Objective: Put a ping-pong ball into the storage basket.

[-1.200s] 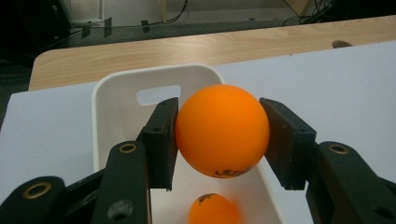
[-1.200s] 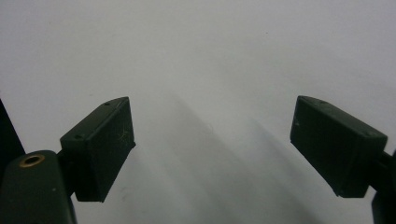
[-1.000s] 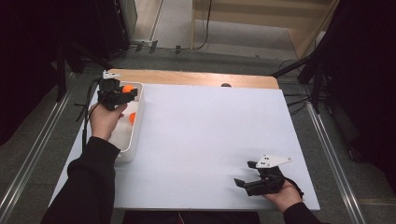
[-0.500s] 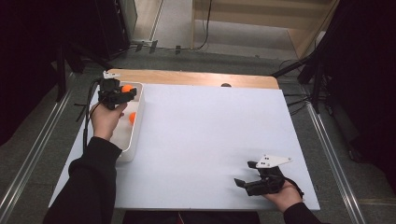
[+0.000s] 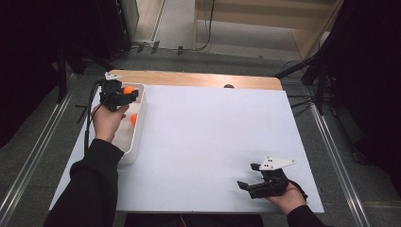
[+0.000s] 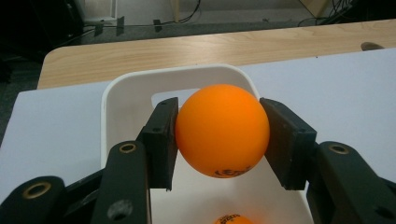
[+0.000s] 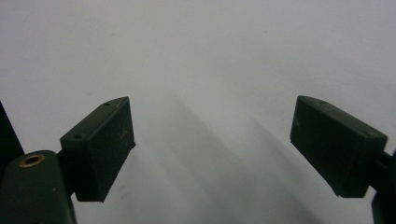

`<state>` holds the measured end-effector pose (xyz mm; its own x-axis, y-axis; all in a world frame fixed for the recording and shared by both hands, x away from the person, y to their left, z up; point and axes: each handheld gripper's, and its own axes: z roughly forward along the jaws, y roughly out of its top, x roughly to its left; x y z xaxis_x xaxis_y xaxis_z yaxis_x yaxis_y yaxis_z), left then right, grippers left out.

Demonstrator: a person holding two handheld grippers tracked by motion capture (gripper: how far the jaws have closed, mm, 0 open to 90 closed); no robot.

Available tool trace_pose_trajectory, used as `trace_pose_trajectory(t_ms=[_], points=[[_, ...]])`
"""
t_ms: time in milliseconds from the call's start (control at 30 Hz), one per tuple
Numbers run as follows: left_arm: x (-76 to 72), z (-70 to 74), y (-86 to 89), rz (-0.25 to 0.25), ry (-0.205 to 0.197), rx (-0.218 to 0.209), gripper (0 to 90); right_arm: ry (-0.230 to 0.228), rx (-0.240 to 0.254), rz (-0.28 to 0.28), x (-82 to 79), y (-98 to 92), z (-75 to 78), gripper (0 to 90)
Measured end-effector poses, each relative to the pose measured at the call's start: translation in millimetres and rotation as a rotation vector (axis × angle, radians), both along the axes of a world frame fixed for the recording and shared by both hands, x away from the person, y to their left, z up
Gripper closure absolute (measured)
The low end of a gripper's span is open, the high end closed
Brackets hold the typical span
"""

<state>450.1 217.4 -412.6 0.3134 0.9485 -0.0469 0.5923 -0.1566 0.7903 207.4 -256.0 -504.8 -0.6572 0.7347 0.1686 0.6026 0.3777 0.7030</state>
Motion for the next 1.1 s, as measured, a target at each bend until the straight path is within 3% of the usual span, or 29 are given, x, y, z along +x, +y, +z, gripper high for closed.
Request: trace_pose_trajectory(t_ms=[67,167,733,933,1100], points=[[-0.2,0.4,-0.3,-0.001,-0.010,0.001,40.5,-0.001,0.000,0.000,-0.1,0.0,0.0,12.2],[0.1,1.5,-0.1,0.003,0.015,-0.018,33.4,0.001,0.001,0.000,-0.1,-0.2,0.1,12.2],[-8.8,12.0,-2.4,-0.063,0.035,-0.064,33.0,0.000,-0.001,0.001,0.1,-0.2,0.2,12.2],[-12.7,14.3,-4.2,-0.094,0.051,-0.050,32.9,-0.005,-0.001,0.005,-0.5,0.2,0.4,12.2],[-15.9,19.3,-5.4,-0.133,0.062,-0.100,28.4,0.001,-0.001,0.002,-0.4,-0.2,0.4,12.2]])
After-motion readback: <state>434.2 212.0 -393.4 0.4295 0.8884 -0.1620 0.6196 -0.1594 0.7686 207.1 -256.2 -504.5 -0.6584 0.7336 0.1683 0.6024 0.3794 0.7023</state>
